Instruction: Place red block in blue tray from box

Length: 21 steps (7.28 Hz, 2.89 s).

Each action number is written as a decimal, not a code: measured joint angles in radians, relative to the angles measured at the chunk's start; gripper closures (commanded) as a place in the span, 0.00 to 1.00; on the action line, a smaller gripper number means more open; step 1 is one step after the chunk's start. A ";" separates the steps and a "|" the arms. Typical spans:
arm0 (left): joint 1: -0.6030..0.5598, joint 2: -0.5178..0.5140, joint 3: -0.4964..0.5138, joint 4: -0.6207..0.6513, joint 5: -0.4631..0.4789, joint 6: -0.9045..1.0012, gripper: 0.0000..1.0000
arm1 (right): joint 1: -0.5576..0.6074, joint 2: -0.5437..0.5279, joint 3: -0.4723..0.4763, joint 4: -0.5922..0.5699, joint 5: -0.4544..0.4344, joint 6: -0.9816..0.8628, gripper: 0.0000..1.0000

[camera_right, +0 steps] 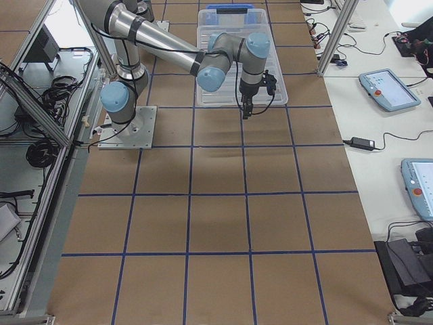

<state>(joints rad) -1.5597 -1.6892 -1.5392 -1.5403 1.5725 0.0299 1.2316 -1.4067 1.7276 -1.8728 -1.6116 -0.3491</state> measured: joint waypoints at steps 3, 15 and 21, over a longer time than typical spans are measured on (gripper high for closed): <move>-0.025 -0.036 -0.121 0.185 -0.005 -0.187 0.00 | -0.024 0.000 0.001 -0.010 -0.002 -0.039 0.00; -0.013 -0.129 -0.405 0.430 -0.036 -0.306 0.00 | -0.020 -0.261 -0.154 0.408 0.002 0.063 0.00; -0.012 -0.205 -0.452 0.565 -0.033 -0.293 0.15 | -0.001 -0.259 -0.154 0.433 0.015 0.109 0.00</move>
<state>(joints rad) -1.5715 -1.8945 -1.9912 -0.9748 1.5394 -0.2632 1.2303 -1.6661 1.5733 -1.4398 -1.5968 -0.2404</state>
